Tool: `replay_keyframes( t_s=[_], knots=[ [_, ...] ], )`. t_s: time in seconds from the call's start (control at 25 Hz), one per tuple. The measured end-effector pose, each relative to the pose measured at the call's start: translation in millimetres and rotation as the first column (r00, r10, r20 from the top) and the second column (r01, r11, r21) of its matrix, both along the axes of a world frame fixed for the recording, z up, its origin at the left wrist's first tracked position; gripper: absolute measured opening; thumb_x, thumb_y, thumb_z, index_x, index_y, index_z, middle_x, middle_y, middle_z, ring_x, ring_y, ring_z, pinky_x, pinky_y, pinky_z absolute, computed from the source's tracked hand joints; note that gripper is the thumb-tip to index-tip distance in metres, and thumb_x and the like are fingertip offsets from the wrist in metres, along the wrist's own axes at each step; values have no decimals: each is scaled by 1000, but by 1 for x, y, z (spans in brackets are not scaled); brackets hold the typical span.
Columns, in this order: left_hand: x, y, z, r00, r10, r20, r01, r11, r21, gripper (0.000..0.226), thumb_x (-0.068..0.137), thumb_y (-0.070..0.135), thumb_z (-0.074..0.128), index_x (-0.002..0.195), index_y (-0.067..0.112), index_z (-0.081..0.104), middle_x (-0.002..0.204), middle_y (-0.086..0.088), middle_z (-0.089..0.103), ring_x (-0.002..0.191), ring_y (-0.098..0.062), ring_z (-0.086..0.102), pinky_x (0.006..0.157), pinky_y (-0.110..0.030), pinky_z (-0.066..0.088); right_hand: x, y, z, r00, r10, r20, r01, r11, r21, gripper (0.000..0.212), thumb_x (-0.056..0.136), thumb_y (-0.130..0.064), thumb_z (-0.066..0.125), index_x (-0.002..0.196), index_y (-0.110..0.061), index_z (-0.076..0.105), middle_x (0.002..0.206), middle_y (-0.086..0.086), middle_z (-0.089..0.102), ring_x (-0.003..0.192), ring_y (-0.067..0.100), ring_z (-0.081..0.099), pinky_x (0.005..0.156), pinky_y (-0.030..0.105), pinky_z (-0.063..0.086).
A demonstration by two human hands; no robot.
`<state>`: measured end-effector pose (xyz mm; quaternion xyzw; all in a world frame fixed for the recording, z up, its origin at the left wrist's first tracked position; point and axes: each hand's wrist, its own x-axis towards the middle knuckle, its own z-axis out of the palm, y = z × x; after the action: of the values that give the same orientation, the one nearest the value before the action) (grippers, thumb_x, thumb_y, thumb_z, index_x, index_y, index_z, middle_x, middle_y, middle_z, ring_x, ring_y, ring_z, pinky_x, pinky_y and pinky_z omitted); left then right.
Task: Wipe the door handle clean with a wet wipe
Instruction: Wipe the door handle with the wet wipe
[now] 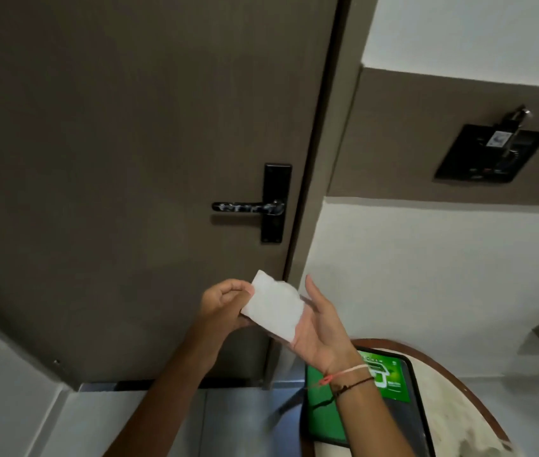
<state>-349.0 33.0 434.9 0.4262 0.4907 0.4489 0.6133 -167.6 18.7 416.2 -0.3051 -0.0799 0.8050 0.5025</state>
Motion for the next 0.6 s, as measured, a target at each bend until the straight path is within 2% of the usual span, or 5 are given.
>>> replay_keyframes(
  t_s=[0.16,0.36,0.48,0.56,0.6],
  knots=[
    [-44,16,-7,931,100,-352,-41,984,173,19,99,2,63,85,13,69,73,-7,69,56,-8,62,48,-18,50,-57,3,1,992,-54,117,56,998,-14,51,90,-8,67,138,7,56,132,29,66,107,39,74,89,48,62],
    [-77,52,7,752,319,-577,23,862,506,9,99,12,68,106,8,72,96,-3,65,84,-20,64,81,-43,57,-74,19,18,931,-324,164,338,939,-64,25,98,-5,58,122,0,63,119,28,72,107,39,72,76,49,63],
    [-94,108,47,487,612,-623,200,617,761,35,102,20,62,135,8,63,133,-13,61,121,-32,60,97,-48,52,-75,48,37,564,-700,438,685,693,224,12,103,-19,56,105,-13,66,96,4,72,92,18,68,67,34,62],
    [-98,152,77,338,780,-526,332,425,842,47,105,21,58,149,7,51,151,-21,51,138,-37,51,104,-52,49,-83,77,51,177,-786,593,662,541,519,23,104,-26,53,91,-12,65,83,-5,64,80,4,60,71,34,53],
    [-99,171,89,274,828,-489,400,364,841,50,107,22,54,155,8,45,158,-24,43,145,-38,45,110,-53,46,-89,93,53,75,-789,610,585,530,614,28,105,-29,50,100,-7,67,91,-2,66,85,5,61,78,39,55]
  ],
)
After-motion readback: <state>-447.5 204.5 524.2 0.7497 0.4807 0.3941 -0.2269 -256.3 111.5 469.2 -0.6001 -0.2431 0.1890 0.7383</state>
